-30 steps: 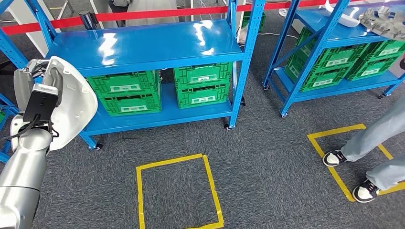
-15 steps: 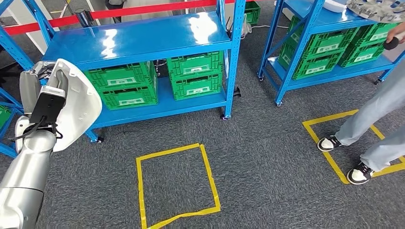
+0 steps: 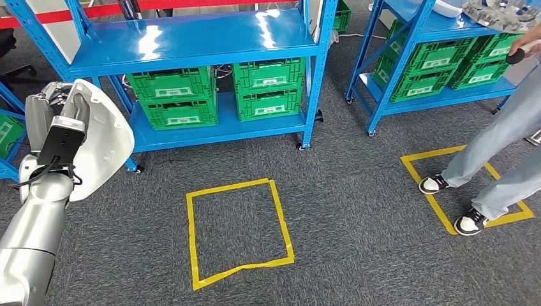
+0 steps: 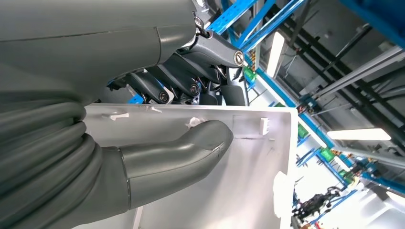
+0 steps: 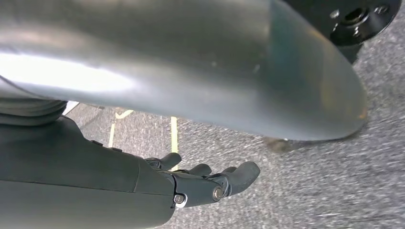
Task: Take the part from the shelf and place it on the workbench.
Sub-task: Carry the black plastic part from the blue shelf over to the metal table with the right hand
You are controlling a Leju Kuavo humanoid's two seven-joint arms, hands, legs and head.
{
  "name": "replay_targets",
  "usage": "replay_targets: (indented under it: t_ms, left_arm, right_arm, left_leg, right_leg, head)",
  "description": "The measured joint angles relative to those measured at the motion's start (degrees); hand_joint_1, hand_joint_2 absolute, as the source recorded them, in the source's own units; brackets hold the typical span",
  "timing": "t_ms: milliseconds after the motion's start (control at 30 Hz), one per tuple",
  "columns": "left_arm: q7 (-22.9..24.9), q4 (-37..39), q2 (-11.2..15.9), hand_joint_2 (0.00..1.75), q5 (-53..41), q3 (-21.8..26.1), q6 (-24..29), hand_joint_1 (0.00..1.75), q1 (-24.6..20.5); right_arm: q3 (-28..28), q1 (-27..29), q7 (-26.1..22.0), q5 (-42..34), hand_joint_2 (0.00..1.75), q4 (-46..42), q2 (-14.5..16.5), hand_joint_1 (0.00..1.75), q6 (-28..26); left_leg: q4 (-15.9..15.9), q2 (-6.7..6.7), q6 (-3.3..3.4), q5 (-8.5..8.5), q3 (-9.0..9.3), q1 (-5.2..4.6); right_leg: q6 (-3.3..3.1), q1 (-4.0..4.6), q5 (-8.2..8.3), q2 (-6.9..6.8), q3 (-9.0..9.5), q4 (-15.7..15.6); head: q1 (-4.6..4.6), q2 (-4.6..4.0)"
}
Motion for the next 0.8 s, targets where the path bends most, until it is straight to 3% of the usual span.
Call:
replay_targets:
  t_ms: [33,100,167,233,300,333,400,467,500,533,600,667,700,733,800]
  left_arm:
    - [0.0,0.1,0.1,1.75,0.0,0.0,0.0,1.75,0.0]
    - [0.0,0.2,0.4,1.75,0.1,0.0,0.0,1.75,0.0]
    - [-0.2,0.3,0.7,1.75,0.3,0.0,0.0,1.75,-0.1]
    - [-0.5,0.6,1.0,1.75,0.6,0.0,-0.1,1.75,-0.4]
    - [-0.8,1.0,1.2,1.75,0.8,-0.1,-0.1,1.75,-0.6]
    - [-0.9,1.3,1.3,1.75,0.8,-0.1,-0.1,1.75,-0.7]
    - [-1.0,1.7,1.6,1.75,0.9,-0.2,-0.1,1.75,-0.8]
    - [-1.1,2.2,1.7,1.75,1.0,-0.2,-0.1,1.75,-0.9]
    - [-1.2,2.4,1.7,1.75,1.1,-0.3,-0.1,1.75,-0.9]
    - [-1.3,2.7,1.7,1.75,1.1,-0.3,-0.1,1.75,-0.9]
    - [-1.4,3.0,1.7,1.75,1.3,-0.3,-0.1,1.75,-1.0]
    - [-1.5,3.1,1.7,1.75,1.3,-0.4,-0.1,1.75,-1.2]
    - [-1.6,3.1,1.7,1.75,1.3,-0.4,-0.1,1.75,-1.3]
    - [-1.6,3.2,1.6,1.75,1.4,-0.4,-0.1,1.75,-1.4]
    - [-1.6,3.3,1.6,1.75,1.5,-0.4,-0.1,1.75,-1.5]
  right_arm:
    - [0.0,0.0,0.0,0.0,0.00,0.0,0.0,0.00,0.0]
    - [0.0,0.0,0.0,0.0,0.00,0.0,0.0,0.00,0.1]
    - [0.0,-0.1,-0.1,0.0,0.00,0.0,-0.2,0.00,0.2]
    - [0.0,-0.1,-0.1,0.1,0.00,0.0,-0.3,0.00,0.2]
    - [0.0,-0.1,0.0,0.1,0.00,0.0,-0.2,0.00,0.3]
    - [0.0,-0.1,0.1,0.2,0.00,0.0,-0.3,0.00,0.3]
    - [0.0,-0.1,0.1,0.2,0.00,0.1,-0.3,0.00,0.3]
    - [0.0,-0.2,0.1,0.2,0.00,0.1,-0.3,0.00,0.3]
    - [0.0,-0.2,0.1,0.3,0.00,0.1,-0.3,0.00,0.3]
    - [0.0,-0.2,0.1,0.3,0.00,0.1,-0.3,0.00,0.3]
    - [0.0,-0.2,0.1,0.4,0.00,0.1,-0.3,0.00,0.3]
    - [0.0,-0.2,0.0,0.4,0.00,0.1,-0.3,0.00,0.3]
    - [0.0,-0.2,0.0,0.5,0.00,0.1,-0.3,0.00,0.3]
    - [0.0,-0.2,0.0,0.5,0.00,0.1,-0.3,0.00,0.3]
    - [0.0,-0.1,0.0,0.6,0.00,0.1,-0.3,0.00,0.4]
  left_leg:
    - [0.2,0.00,-0.10,0.57,-0.98,0.00]
    - [0.7,-0.03,-0.44,1.55,-2.61,0.00]
    - [1.0,0.03,-0.98,2.44,-3.63,-0.10]
    - [0.8,0.15,-1.64,3.42,-4.05,-0.11]
    - [0.6,0.10,-2.31,3.74,-4.39,-0.06]
    - [1.4,0.01,-2.64,2.66,-4.83,-0.03]
    - [6.5,-0.15,-3.22,-2.08,-6.47,0.10]
    - [14.2,-0.20,-3.66,-6.63,-8.28,0.15]
    - [16.8,-0.20,-3.78,-7.23,-8.40,0.16]
    - [17.2,-0.20,-3.82,-6.57,-7.52,0.18]
    - [11.8,-0.20,-3.75,-3.68,-2.77,0.19]
    - [3.7,-0.28,-3.39,-3.27,2.77,0.03]
    - [1.1,-0.34,-3.10,-3.71,4.28,-0.10]
    - [0.0,-0.40,-2.72,-4.08,4.77,-0.27]
    - [-0.2,-0.32,-1.80,-3.38,4.05,-0.21]
  right_leg:
    - [-0.04,0.00,0.87,0.00,1.03,0.3]
    - [-0.43,0.04,3.28,0.07,6.15,-5.2]
    - [-1.09,0.26,2.93,0.25,11.88,-13.5]
    - [-1.73,0.53,2.00,0.36,13.91,-17.3]
    - [-2.46,0.43,2.90,0.21,13.34,-17.7]
    - [-2.91,0.33,3.51,0.11,12.92,-17.9]
    - [-3.51,0.18,4.73,-0.05,11.80,-18.1]
    - [-3.71,0.22,5.82,-0.08,10.36,-17.9]
    - [-3.69,0.24,6.35,-0.09,9.58,-17.8]
    - [-3.62,0.23,6.84,-0.10,8.80,-17.6]
    - [-3.33,0.14,7.69,-0.09,7.41,-17.1]
    - [-2.81,0.21,8.44,-0.06,6.42,-16.7]
    - [-2.53,0.27,8.92,-0.05,6.13,-16.7]
    - [-2.25,0.31,9.45,-0.04,5.93,-16.8]
    - [-1.61,0.34,10.10,0.01,5.58,-16.9]
  head:
    - [0.02,0.00]
    - [0.12,0.01]
    - [0.18,0.01]
    - [0.18,0.01]
    - [0.17,0.00]
    - [0.08,0.00]
    - [-0.19,0.01]
    - [-0.34,0.00]
    - [-0.34,0.00]
    - [-0.34,0.00]
    - [-0.35,0.01]
    - [-0.33,0.01]
    - [-0.33,0.01]
    - [-0.31,0.00]
    - [-0.32,0.00]
